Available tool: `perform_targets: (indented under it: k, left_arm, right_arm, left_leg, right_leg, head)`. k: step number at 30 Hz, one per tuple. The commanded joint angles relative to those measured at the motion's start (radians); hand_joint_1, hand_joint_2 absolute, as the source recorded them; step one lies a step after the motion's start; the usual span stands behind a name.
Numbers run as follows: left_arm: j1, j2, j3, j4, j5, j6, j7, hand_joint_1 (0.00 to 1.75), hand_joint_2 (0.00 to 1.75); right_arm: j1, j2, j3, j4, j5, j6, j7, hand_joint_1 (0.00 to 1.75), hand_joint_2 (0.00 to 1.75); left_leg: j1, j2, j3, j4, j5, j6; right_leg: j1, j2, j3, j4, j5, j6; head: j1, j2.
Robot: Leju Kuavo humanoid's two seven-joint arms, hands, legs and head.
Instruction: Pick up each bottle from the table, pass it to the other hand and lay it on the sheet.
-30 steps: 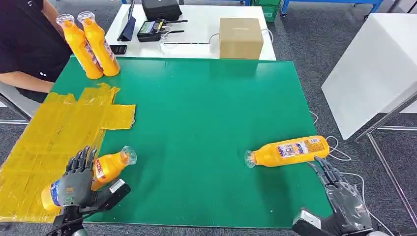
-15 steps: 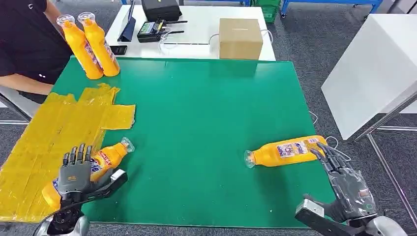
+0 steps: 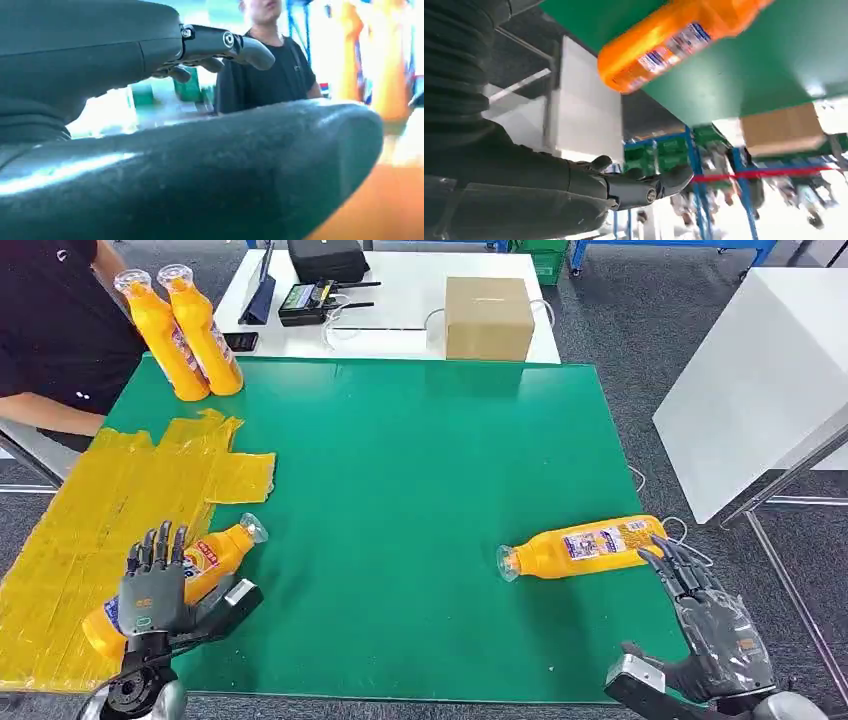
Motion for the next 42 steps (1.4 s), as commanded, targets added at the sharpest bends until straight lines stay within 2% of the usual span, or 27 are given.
perform_targets:
  k: [1, 4, 5, 8, 12, 16, 26, 28, 31, 32, 35, 36, 41, 42]
  left_arm:
    - [0.159, -0.201, 0.110, -0.435, 0.547, -0.055, -0.370, 0.00, 0.00]
    - [0.177, -0.218, 0.085, -0.521, 0.704, -0.174, -0.399, 0.00, 0.00]
    - [0.183, -0.220, 0.080, -0.542, 0.761, -0.213, -0.405, 0.00, 0.00]
    - [0.203, -0.231, 0.074, -0.578, 0.931, -0.290, -0.439, 0.00, 0.00]
    - [0.229, -0.238, 0.066, -0.616, 0.932, -0.270, -0.478, 0.00, 0.00]
    - [0.234, -0.241, 0.057, -0.629, 0.915, -0.236, -0.493, 0.00, 0.00]
    - [0.231, -0.239, 0.058, -0.623, 0.915, -0.234, -0.494, 0.00, 0.00]
    - [0.230, -0.237, 0.056, -0.622, 0.914, -0.235, -0.494, 0.00, 0.00]
    - [0.223, -0.230, 0.049, -0.620, 0.904, -0.228, -0.500, 0.00, 0.00]
    - [0.216, -0.231, 0.048, -0.616, 0.897, -0.221, -0.501, 0.00, 0.00]
    - [0.197, -0.226, 0.036, -0.605, 0.880, -0.221, -0.497, 0.00, 0.00]
    - [0.196, -0.227, 0.033, -0.605, 0.873, -0.215, -0.497, 0.00, 0.00]
    - [0.196, -0.226, 0.025, -0.610, 0.874, -0.215, -0.498, 0.00, 0.00]
    - [0.196, -0.226, 0.025, -0.610, 0.874, -0.215, -0.498, 0.00, 0.00]
  right_arm:
    - [0.106, 0.044, -0.001, 0.050, 0.046, -0.079, 0.025, 0.00, 1.75]
    - [0.118, 0.046, -0.048, 0.054, 0.039, -0.042, 0.043, 0.00, 1.75]
    - [0.137, 0.024, -0.073, 0.057, 0.023, -0.003, 0.058, 0.00, 1.75]
    - [0.146, 0.056, -0.172, 0.102, 0.006, 0.048, 0.041, 0.00, 1.75]
    - [0.101, 0.099, -0.245, 0.154, 0.013, 0.096, 0.009, 0.00, 1.75]
    - [0.051, 0.123, -0.263, 0.185, 0.041, 0.123, -0.008, 0.00, 1.75]
    - [0.056, 0.128, -0.266, 0.179, 0.044, 0.125, -0.009, 0.00, 1.75]
    - [0.056, 0.130, -0.268, 0.179, 0.046, 0.127, -0.010, 0.00, 1.75]
    - [-0.009, 0.150, -0.283, 0.222, 0.086, 0.145, -0.017, 0.00, 1.75]
    - [-0.045, 0.150, -0.279, 0.251, 0.101, 0.147, -0.016, 0.00, 1.75]
    - [-0.154, 0.143, -0.257, 0.339, 0.119, 0.157, -0.010, 0.00, 1.75]
    - [-0.173, 0.139, -0.247, 0.350, 0.120, 0.160, -0.009, 0.00, 1.75]
    - [-0.209, 0.133, -0.223, 0.370, 0.124, 0.161, -0.002, 0.00, 1.75]
    - [-0.209, 0.133, -0.223, 0.370, 0.124, 0.161, -0.002, 0.00, 1.75]
  left_leg:
    - [0.001, -0.004, -0.001, 0.001, -0.002, 0.000]
    - [0.002, -0.005, 0.000, 0.002, -0.004, 0.000]
    - [0.001, -0.004, -0.002, 0.002, -0.003, 0.001]
    - [0.002, -0.006, 0.000, 0.002, -0.005, 0.000]
    - [0.001, -0.003, -0.001, 0.000, -0.004, 0.000]
    - [0.002, -0.003, 0.001, 0.000, -0.003, 0.000]
    - [0.001, -0.003, 0.001, -0.001, -0.003, 0.000]
    - [0.003, -0.006, 0.005, 0.000, -0.006, -0.001]
    - [0.003, -0.005, 0.004, 0.000, -0.005, 0.000]
    - [0.001, -0.002, 0.001, -0.001, -0.003, 0.000]
    - [0.003, -0.002, 0.004, 0.000, -0.004, 0.000]
    - [0.002, 0.001, 0.001, -0.001, -0.003, 0.000]
    - [0.002, -0.001, 0.004, -0.001, -0.003, 0.000]
    - [0.001, 0.001, 0.001, -0.001, -0.002, 0.001]
  right_leg:
    - [0.001, -0.001, 0.000, 0.000, -0.001, -0.002]
    - [0.002, 0.000, 0.001, 0.000, -0.002, -0.004]
    - [0.002, -0.001, -0.001, 0.000, -0.001, -0.003]
    - [0.002, -0.001, 0.001, 0.000, -0.002, -0.004]
    - [0.001, 0.001, 0.000, -0.001, -0.001, -0.003]
    - [0.002, 0.001, 0.001, -0.002, 0.000, -0.003]
    - [0.001, 0.000, 0.001, -0.002, -0.001, -0.003]
    - [0.004, 0.001, 0.006, -0.002, -0.002, -0.008]
    - [0.003, 0.002, 0.005, -0.002, -0.002, -0.007]
    - [0.001, 0.002, 0.001, -0.002, 0.000, -0.003]
    - [0.003, 0.005, 0.004, -0.003, 0.001, -0.006]
    - [0.002, 0.005, 0.001, -0.003, 0.002, -0.003]
    - [0.003, 0.004, 0.004, -0.003, 0.001, -0.006]
    - [0.001, 0.002, 0.001, -0.002, 0.001, -0.002]
  head:
    - [0.000, 0.000]
    - [0.000, 0.000]
    - [0.000, 0.000]
    - [0.000, 0.000]
    - [0.000, 0.000]
    - [0.000, 0.000]
    - [0.000, 0.000]
    - [0.000, 0.000]
    - [0.000, 0.000]
    - [0.000, 0.000]
    - [0.000, 0.000]
    - [0.000, 0.000]
    - [0.000, 0.000]
    - [0.000, 0.000]
